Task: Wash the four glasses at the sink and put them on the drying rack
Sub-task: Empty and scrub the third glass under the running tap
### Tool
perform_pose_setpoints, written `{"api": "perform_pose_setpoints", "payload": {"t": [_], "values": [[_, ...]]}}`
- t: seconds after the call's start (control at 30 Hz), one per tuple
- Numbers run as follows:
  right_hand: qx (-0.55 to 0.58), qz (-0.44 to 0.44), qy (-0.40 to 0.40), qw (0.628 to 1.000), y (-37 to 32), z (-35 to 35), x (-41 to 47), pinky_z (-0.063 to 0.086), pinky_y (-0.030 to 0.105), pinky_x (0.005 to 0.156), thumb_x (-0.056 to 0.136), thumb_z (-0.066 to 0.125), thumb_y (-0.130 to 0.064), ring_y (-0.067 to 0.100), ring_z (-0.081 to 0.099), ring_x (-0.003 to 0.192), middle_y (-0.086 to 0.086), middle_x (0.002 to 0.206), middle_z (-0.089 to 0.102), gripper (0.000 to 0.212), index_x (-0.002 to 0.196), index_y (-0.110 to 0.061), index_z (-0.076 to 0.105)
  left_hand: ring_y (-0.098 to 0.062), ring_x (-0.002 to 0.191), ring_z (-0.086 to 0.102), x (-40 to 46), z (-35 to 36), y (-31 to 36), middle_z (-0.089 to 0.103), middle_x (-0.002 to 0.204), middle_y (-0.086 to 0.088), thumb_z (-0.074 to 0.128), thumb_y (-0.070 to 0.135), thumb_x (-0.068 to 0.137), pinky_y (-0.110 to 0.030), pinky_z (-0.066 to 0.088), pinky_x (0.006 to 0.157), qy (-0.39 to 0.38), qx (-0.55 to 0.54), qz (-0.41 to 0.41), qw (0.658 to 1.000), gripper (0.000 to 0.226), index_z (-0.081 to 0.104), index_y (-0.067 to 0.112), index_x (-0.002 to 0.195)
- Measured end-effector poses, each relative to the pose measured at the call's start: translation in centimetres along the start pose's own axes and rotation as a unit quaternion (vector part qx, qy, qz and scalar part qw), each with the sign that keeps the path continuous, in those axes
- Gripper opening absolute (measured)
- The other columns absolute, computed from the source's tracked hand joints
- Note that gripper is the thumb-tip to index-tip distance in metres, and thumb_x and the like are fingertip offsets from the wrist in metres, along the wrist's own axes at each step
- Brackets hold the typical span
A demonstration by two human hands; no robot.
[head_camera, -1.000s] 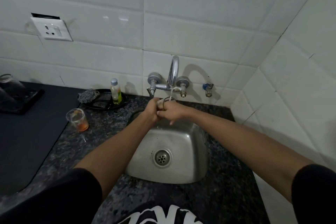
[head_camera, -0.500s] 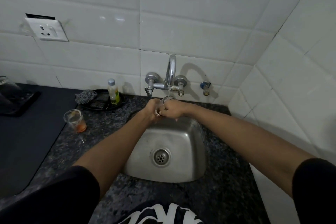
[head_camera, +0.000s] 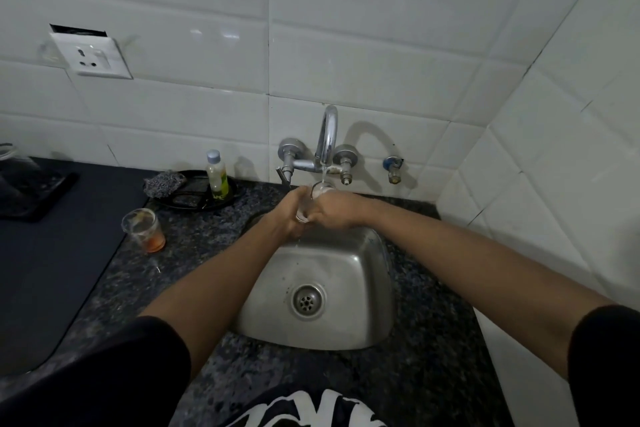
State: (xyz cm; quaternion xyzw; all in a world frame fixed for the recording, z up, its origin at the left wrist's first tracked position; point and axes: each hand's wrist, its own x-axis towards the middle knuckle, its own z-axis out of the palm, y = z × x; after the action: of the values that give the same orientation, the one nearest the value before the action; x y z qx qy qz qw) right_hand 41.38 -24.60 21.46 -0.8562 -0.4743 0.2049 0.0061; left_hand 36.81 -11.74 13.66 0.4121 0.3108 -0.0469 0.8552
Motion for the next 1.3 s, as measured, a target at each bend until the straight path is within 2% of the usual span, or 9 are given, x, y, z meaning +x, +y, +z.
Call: {"api": "perform_pose_setpoints", "payload": {"t": [0.1,0.27,0.33,0.47,0.63,0.83,0.97,1.2,1.3], "values": [[-0.112,-0.028,0.000,0.993,0.6,0.4,-0.6,0.055,0.040,0.083,0.103,0.060,-0.030,0.021,0.064,0.096,0.003,0.108,0.062,0.024,0.118,-0.012,0.064,-0.030,0.091,0.070,0.3,-0.2,0.1,0.071,0.106,-0.017,0.044,0.026,0.100,-0.041,0.061,0.070,0.006,0.056,-0.015,0.998,0.041,0.068,-0.001,0.120],[0.079,0.004,0.027,0.997,-0.8,0.8,-0.2,0.063,0.041,0.062,0.108,0.050,-0.030,0.030,0.071,0.085,0.017,0.100,0.066,0.035,0.104,-0.001,0.068,-0.022,0.071,0.066,-0.2,0.6,-0.3,0.065,0.087,-0.012,0.040,0.027,0.102,-0.031,0.056,0.058,0.000,0.004,-0.007,1.000,0.035,0.063,0.002,0.110],[-0.001,-0.028,0.023,0.999,-0.3,0.9,-0.4,0.058,0.042,0.070,0.105,0.051,-0.023,0.026,0.065,0.076,0.013,0.092,0.065,0.029,0.093,-0.002,0.067,-0.022,0.060,0.067,0.1,0.4,-0.3,0.067,0.077,-0.011,0.038,0.026,0.103,-0.029,0.056,0.049,0.007,0.010,-0.020,1.000,0.035,0.065,0.004,0.100],[-0.176,-0.069,0.014,0.982,0.8,0.6,-1.6,0.046,0.034,0.074,0.100,0.057,-0.014,0.023,0.064,0.095,0.005,0.113,0.063,0.022,0.121,-0.013,0.063,-0.029,0.062,0.073,0.4,0.1,-0.1,0.075,0.076,-0.016,0.040,0.028,0.104,-0.040,0.062,0.051,0.022,0.046,-0.045,0.998,0.039,0.069,0.003,0.097],[0.014,-0.056,0.057,0.997,-0.8,0.8,-0.8,0.050,0.036,0.076,0.104,0.053,-0.030,0.017,0.058,0.081,0.002,0.090,0.060,0.018,0.099,-0.017,0.065,-0.020,0.068,0.063,0.1,0.6,-0.5,0.066,0.077,-0.009,0.038,0.029,0.102,-0.028,0.054,0.053,0.004,-0.011,-0.012,1.000,0.040,0.067,0.005,0.091],[-0.255,-0.112,0.031,0.960,0.7,-0.1,-1.8,0.049,0.035,0.078,0.103,0.054,-0.021,0.025,0.063,0.108,0.008,0.131,0.060,0.026,0.123,-0.012,0.067,-0.030,0.073,0.070,-0.8,0.5,0.2,0.073,0.081,-0.016,0.036,0.029,0.105,-0.041,0.061,0.054,0.022,0.029,-0.046,0.998,0.042,0.069,0.004,0.098],[-0.073,-0.082,0.034,0.993,-0.8,0.7,-1.1,0.055,0.039,0.087,0.105,0.052,-0.032,0.020,0.064,0.094,0.007,0.108,0.067,0.028,0.113,-0.010,0.067,-0.023,0.061,0.065,-1.2,0.8,0.0,0.065,0.075,-0.013,0.042,0.024,0.100,-0.026,0.054,0.048,0.034,-0.004,-0.008,0.999,0.037,0.066,-0.002,0.089],[-0.234,-0.104,0.029,0.966,0.1,0.2,-2.0,0.048,0.032,0.081,0.102,0.056,-0.018,0.023,0.064,0.103,0.006,0.122,0.064,0.023,0.120,-0.010,0.068,-0.028,0.079,0.066,-1.9,0.9,-0.1,0.071,0.083,-0.016,0.034,0.029,0.105,-0.034,0.058,0.060,0.013,-0.007,-0.052,0.999,0.045,0.069,0.001,0.099],[-0.174,-0.072,0.037,0.981,-0.2,1.2,-1.6,0.049,0.034,0.078,0.102,0.058,-0.021,0.022,0.063,0.093,0.009,0.113,0.065,0.014,0.110,-0.012,0.066,-0.029,0.078,0.064,-0.8,0.5,-0.6,0.065,0.093,-0.017,0.041,0.034,0.099,-0.036,0.059,0.055,0.068,0.013,-0.043,0.997,0.039,0.065,0.003,0.106]]}}
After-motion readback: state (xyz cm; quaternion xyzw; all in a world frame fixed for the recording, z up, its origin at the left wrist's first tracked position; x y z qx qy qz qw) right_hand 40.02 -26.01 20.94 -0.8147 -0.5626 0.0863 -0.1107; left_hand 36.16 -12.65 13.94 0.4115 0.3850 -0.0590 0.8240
